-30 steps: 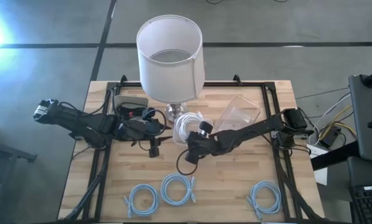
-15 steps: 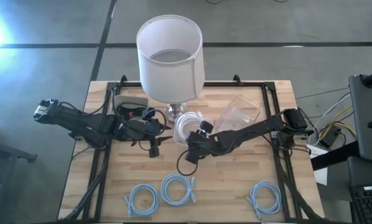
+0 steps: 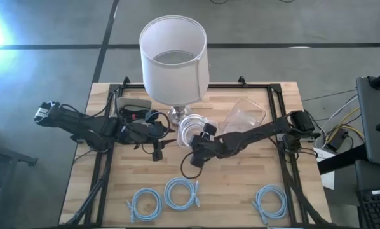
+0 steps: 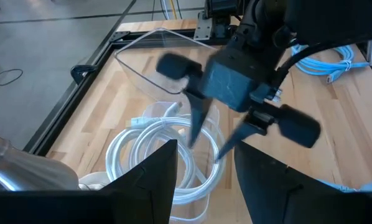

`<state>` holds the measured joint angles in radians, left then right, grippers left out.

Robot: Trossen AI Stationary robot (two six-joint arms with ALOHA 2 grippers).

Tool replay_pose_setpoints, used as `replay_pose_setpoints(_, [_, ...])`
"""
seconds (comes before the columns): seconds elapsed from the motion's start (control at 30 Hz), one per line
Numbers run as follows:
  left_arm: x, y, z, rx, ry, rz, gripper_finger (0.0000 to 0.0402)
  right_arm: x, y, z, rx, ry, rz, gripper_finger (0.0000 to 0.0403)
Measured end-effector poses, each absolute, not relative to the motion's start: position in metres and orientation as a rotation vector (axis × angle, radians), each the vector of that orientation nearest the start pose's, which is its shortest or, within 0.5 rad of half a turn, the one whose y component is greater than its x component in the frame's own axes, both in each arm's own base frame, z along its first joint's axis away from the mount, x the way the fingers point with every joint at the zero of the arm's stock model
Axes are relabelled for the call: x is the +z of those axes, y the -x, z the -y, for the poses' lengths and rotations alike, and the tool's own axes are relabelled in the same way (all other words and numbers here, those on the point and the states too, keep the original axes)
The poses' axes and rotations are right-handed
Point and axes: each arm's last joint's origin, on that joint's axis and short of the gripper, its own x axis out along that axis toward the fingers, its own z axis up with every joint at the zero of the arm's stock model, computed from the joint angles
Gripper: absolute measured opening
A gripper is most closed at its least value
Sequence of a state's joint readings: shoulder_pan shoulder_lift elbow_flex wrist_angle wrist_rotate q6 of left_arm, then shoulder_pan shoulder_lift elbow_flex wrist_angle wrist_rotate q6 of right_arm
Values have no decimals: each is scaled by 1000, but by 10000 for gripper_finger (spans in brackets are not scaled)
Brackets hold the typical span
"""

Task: Pick & Place USB Port
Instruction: Put the white USB cable into the left transparent bin

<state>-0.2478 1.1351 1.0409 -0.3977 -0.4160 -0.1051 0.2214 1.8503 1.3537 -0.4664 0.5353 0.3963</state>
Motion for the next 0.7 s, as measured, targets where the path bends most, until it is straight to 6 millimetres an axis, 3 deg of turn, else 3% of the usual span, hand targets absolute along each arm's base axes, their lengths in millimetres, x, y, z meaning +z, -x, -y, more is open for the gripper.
replay_pose_setpoints(0.13, [335,-237,48,189,-58,-456,163,215,-383,-81,-272,-124,-889,164])
replay_pose_setpoints(0.23, [335,-237,48,189,-58,-456,163,210,-381,-92,-208,-75,-913,158])
replay_pose_setpoints(0.5, [335,-237,48,189,-57,-455,163,205,-375,-92,-385,167,-868,157])
replay_pose_setpoints(0.7, [335,-237,48,189,-57,-455,163,194,-375,-83,-246,48,-956,157])
